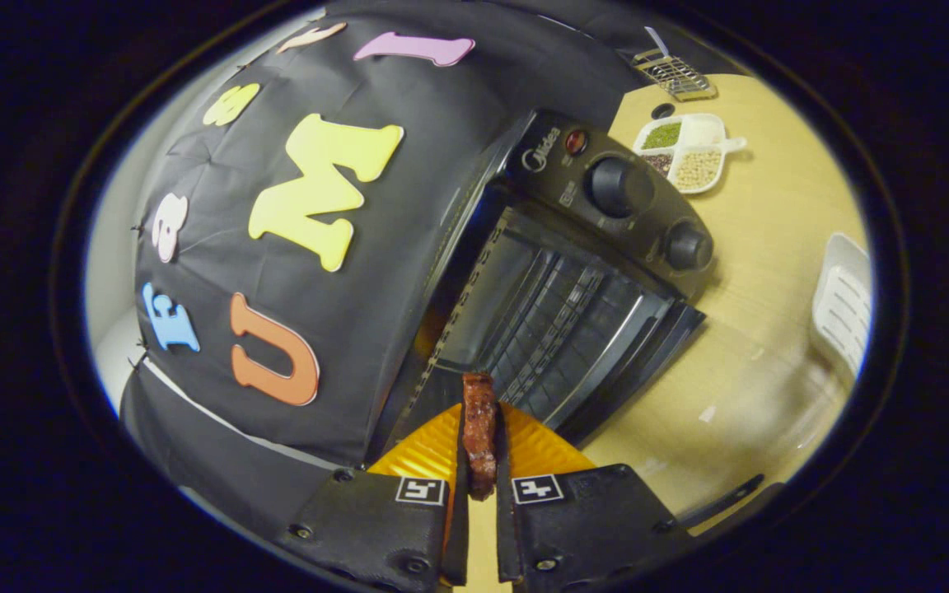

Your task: Open the toaster oven, put the food inside, and close the toaster oven door.

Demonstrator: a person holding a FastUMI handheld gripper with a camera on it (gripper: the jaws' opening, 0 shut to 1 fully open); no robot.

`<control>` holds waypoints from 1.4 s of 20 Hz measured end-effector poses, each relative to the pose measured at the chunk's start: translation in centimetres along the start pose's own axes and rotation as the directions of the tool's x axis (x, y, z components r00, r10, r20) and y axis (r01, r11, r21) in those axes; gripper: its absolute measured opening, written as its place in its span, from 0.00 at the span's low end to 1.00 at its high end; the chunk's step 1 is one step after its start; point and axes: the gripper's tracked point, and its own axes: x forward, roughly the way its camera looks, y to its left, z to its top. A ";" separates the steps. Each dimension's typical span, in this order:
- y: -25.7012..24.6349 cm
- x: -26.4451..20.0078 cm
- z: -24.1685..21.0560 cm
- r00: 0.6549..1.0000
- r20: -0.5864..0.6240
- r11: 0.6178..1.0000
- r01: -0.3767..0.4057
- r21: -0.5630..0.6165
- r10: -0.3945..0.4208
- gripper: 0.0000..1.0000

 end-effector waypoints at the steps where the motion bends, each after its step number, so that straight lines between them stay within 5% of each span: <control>1: 0.0 1.0 0.1 1.000 0.018 1.000 0.010 -0.014 -0.010 0.16; 7: -0.5 6.1 0.9 0.992 0.111 0.998 0.046 0.047 -0.051 0.17; 14: -4.1 7.2 0.3 0.976 0.112 0.978 0.194 -0.077 -0.185 0.20; 18: -4.4 6.8 0.2 0.967 0.106 0.945 0.250 -0.210 -0.232 0.41; 20: -4.8 6.2 0.4 0.958 0.119 0.899 0.287 -0.332 -0.262 0.50; 23: -4.9 5.6 1.1 0.947 0.143 0.822 0.321 -0.471 -0.288 0.84; 25: -4.8 4.7 1.5 0.946 0.142 0.786 0.322 -0.527 -0.292 0.96; 28: -4.9 3.0 1.0 0.941 0.113 0.735 0.321 -0.597 -0.320 0.96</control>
